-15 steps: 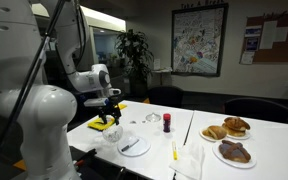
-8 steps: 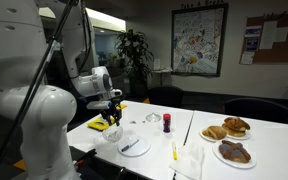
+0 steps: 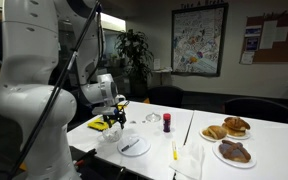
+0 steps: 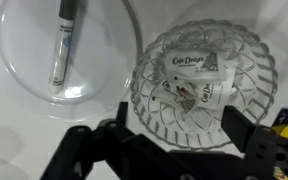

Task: Remove some packets from the glass bowl and put them on the plate

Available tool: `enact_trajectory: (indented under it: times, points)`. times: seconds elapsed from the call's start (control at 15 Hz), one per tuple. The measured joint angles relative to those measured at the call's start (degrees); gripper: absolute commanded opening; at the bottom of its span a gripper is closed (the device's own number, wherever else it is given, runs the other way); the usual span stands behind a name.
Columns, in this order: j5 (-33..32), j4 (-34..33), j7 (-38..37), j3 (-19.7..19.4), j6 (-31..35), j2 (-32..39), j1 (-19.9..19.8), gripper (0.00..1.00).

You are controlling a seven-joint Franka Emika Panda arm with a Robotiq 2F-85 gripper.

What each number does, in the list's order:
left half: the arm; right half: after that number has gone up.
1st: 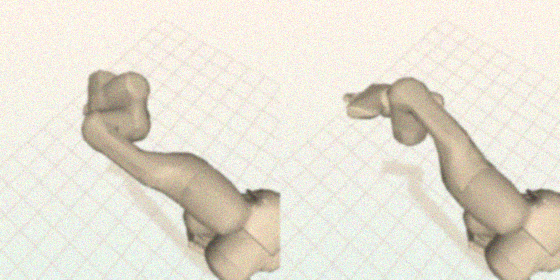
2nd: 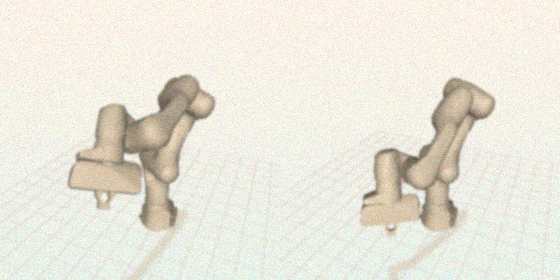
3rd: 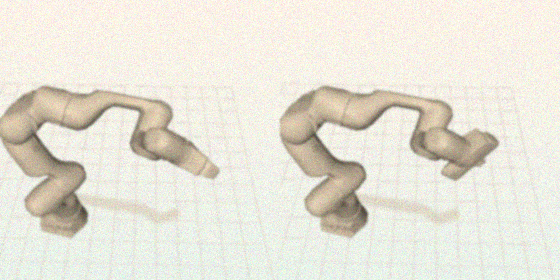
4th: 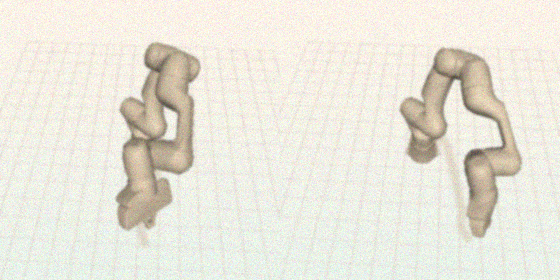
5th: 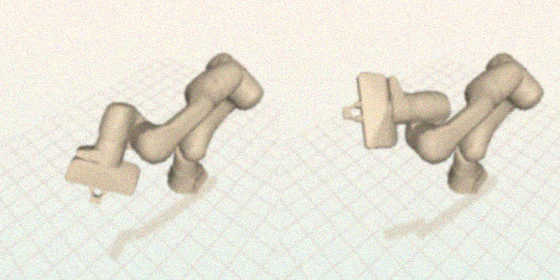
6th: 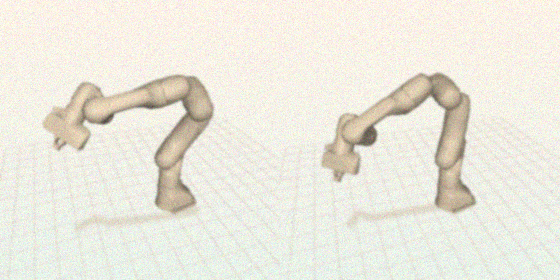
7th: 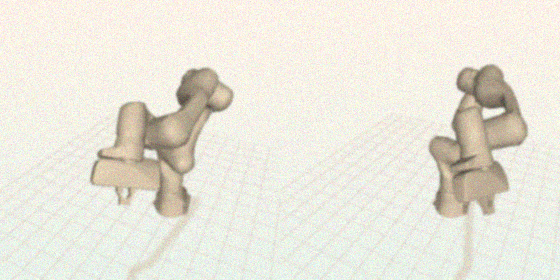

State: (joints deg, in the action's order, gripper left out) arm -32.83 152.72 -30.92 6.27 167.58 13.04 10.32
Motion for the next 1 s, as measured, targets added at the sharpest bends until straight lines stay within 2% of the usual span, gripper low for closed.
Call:
enact_trajectory:
  times: [0.2,0.67,1.0]
  points:
    - [-0.12,-3.03,0.0,0.1,0.53,3.71,0.78,1.0]
    - [0.17,-6.62,-0.01,1.49,-4.08,5.15,3.66,1.0]
    - [2.77,-7.05,-0.01,3.45,-6.93,5.15,4.05,1.0]
